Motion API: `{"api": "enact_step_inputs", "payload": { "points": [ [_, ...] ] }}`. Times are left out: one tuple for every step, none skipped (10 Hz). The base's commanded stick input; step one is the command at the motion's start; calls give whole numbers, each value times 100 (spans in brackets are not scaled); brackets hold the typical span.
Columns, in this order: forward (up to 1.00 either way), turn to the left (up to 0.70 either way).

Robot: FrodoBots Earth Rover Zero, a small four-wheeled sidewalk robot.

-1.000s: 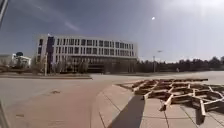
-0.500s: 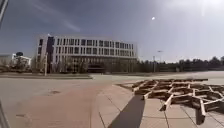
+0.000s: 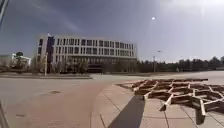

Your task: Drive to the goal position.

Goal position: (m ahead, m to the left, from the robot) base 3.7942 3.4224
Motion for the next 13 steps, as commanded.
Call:
{"api": "enact_step_inputs", "payload": {
  "points": [
    [5, 0],
    [5, 0],
    [5, 0],
    [4, 0],
    [5, 0],
    [5, 0],
    [5, 0],
    [5, 0],
    [5, 0],
    [5, 0],
    [5, 0],
    [5, 0],
    [5, 0]
  ]
}}
